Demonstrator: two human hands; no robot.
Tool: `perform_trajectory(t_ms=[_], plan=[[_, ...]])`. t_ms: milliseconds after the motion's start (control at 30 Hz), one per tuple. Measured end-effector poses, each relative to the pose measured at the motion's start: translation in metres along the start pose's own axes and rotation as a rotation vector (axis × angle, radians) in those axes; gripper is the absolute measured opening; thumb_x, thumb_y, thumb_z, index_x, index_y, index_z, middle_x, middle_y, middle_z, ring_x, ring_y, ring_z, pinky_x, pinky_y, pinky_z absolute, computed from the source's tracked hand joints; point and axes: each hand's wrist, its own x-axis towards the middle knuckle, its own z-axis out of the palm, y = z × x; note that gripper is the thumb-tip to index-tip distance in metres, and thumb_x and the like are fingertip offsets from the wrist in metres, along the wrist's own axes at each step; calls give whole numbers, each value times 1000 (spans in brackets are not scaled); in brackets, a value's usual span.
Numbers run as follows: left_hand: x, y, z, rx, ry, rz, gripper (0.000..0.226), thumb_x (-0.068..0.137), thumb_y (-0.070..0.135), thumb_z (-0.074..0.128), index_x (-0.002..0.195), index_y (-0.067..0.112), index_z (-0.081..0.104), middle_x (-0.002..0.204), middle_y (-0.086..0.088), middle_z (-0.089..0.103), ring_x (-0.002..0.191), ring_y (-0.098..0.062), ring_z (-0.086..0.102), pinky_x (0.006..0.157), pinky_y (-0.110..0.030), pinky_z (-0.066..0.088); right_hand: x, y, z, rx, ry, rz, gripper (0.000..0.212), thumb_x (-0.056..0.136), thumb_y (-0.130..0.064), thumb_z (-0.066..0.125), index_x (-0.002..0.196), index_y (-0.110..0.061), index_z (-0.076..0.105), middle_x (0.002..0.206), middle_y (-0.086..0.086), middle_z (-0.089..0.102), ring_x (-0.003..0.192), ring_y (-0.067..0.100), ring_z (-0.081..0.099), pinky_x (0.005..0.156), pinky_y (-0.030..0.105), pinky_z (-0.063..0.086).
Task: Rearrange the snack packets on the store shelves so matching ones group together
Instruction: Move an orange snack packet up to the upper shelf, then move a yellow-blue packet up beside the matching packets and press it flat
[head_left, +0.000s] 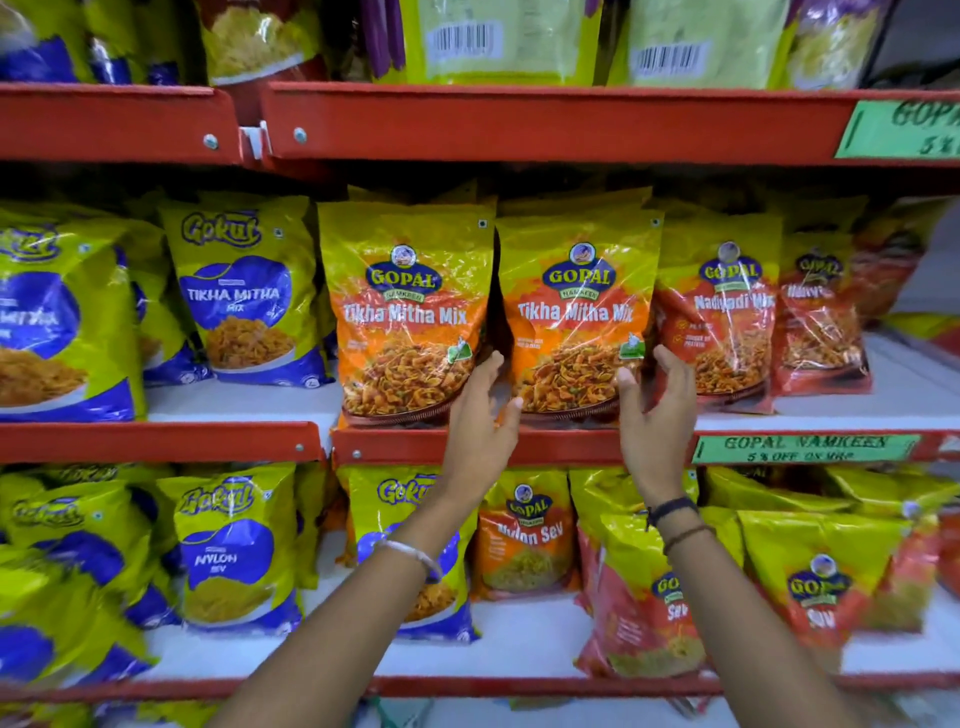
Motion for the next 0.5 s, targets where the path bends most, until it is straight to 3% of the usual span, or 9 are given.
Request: perform_trajectory(t_ms=[100,233,300,400,433,500], plan=[[-42,-13,-25,-41,114,76,45,92,7,54,135,19,45,139,1,51,130,-8,47,105,-29,43,-49,-7,4,95,3,-84,31,92,-21,58,120,-7,56,123,10,58,116,16,51,99,18,37],[-100,-58,-56,18,218,52,33,92,5,50,124,17,50,134,-4,53,124,-15,51,100,-31,45,-130,21,34,156,-211,80,21,90,-28,57,109,-21,61,109,3,65,107,18,60,94,29,45],[-122,-92,-71,64,226,-22,27,92,10,49,119,13,51,133,-10,53,124,-20,50,101,-39,45,-164,37,52,173,-315,183,14,88,-33,57,102,-31,59,103,-2,66,101,15,63,90,32,48],[-145,-136,-90,80,176,-202,32,92,15,50,124,10,48,134,-12,51,126,-25,48,104,-42,42,-198,58,81,205,-456,379,23,89,-13,61,94,-34,54,100,4,64,88,-8,62,81,13,47],[-150,-147,-94,68,161,-272,36,92,14,52,127,10,45,134,-12,51,124,-26,49,105,-36,42,-207,69,90,195,-496,437,27,89,-6,61,94,-31,54,101,7,62,88,-9,62,79,11,47],[-159,-169,-101,42,135,-412,49,87,19,57,133,11,40,134,-7,49,122,-22,49,104,-24,38,-217,82,106,186,-552,549,25,87,-2,62,103,-19,53,108,9,59,101,10,63,82,18,46]])
